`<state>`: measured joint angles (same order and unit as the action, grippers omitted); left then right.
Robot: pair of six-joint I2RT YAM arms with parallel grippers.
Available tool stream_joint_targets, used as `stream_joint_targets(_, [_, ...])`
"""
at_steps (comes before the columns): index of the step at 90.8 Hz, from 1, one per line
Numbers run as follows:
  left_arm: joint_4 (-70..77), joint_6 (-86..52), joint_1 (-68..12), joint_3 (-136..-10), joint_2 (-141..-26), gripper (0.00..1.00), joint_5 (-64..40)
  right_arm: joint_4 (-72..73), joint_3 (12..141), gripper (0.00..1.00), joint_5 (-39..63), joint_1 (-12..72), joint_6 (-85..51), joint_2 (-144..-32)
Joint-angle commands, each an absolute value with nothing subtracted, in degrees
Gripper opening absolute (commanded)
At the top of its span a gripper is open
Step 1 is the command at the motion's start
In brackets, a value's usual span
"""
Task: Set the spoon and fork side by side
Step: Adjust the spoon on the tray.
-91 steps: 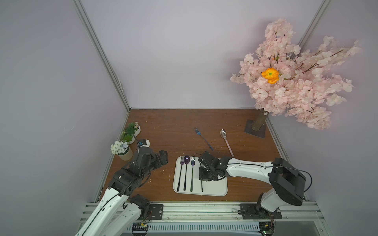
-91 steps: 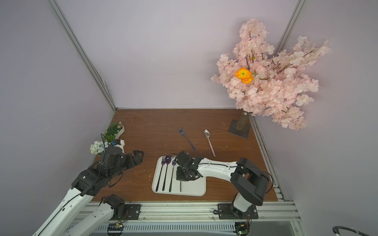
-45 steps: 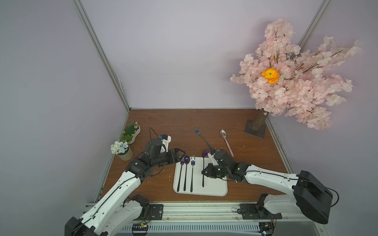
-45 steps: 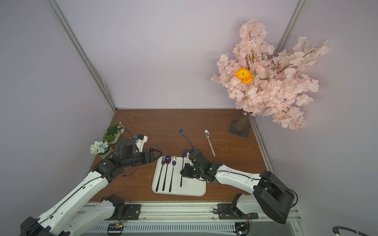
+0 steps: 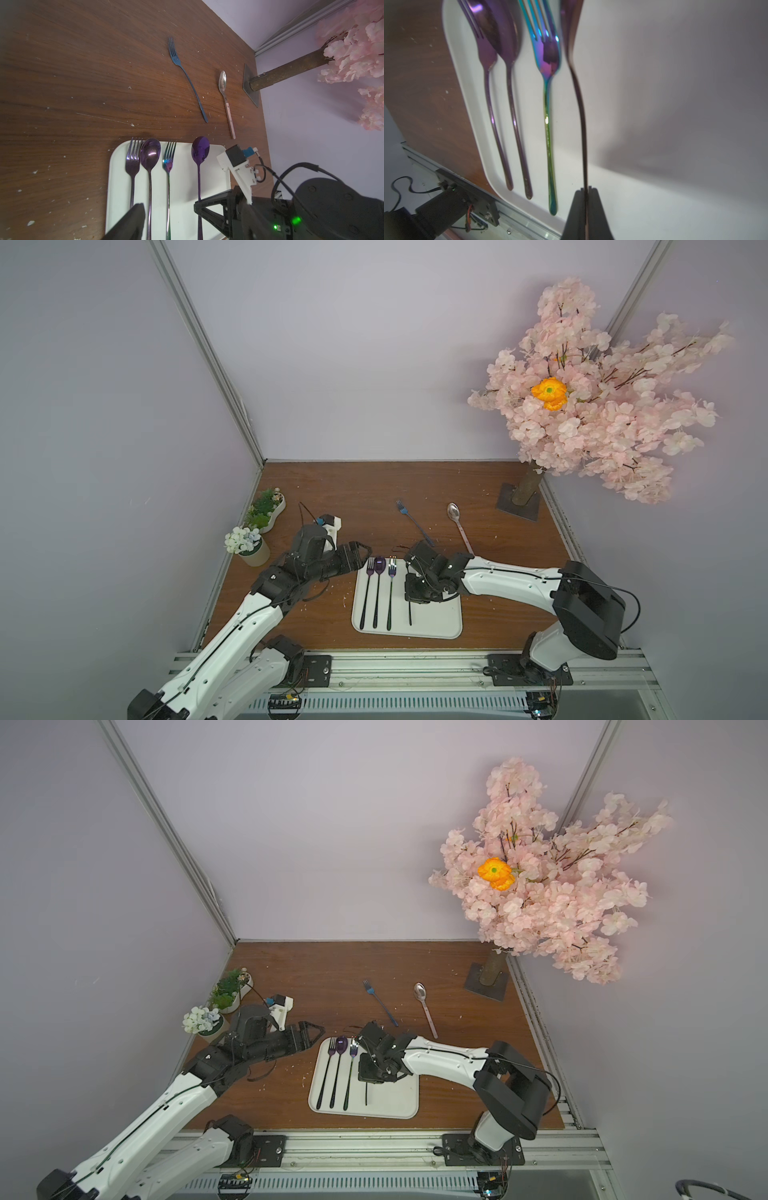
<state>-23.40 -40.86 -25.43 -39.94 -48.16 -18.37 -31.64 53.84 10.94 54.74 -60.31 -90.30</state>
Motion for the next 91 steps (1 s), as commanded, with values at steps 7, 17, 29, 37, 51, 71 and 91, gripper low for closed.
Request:
stream_joint_targets(7, [-26.2, -40.6, -24.8, -38.2, -45.3, 0.77, -14.7, -38.6, 55.4, 0.00, 8.1, 56.5, -62.4, -90.1])
stream_joint_targets(17, [-26.2, -40.6, -24.8, -37.8, -45.0, 0.77, -14.7, -39.1, 57.2, 0.00, 8.2, 56.9, -61.9, -93.4])
stream_joint_targets(29, [-27.3, -40.2, -24.8, -38.1, -44.4, 0.77, -14.0, -42.5, 60.9, 0.01, 6.5, 57.6, -61.4, -97.3])
stream_joint_targets(37, [-27.7, -40.2, -24.7, -38.0, -43.8, 0.78, -13.6, -43.6, 62.0, 0.06, 5.8, 57.7, -61.3, -98.1])
stream_joint_targets(51, [-27.7, -40.1, -24.8, -37.6, -43.2, 0.78, -13.3, -44.2, 64.1, 0.15, 5.9, 57.9, -61.3, -98.6])
stream_joint_targets(71, [-27.7, -39.4, -24.8, -37.5, -43.5, 0.78, -13.0, -44.1, 66.3, 0.21, 6.5, 58.6, -61.5, -99.0])
stream_joint_targets(91, [-27.8, -39.2, -24.8, -37.3, -42.9, 0.78, -12.8, -43.8, 69.4, 0.21, 6.4, 58.8, -60.7, -99.9])
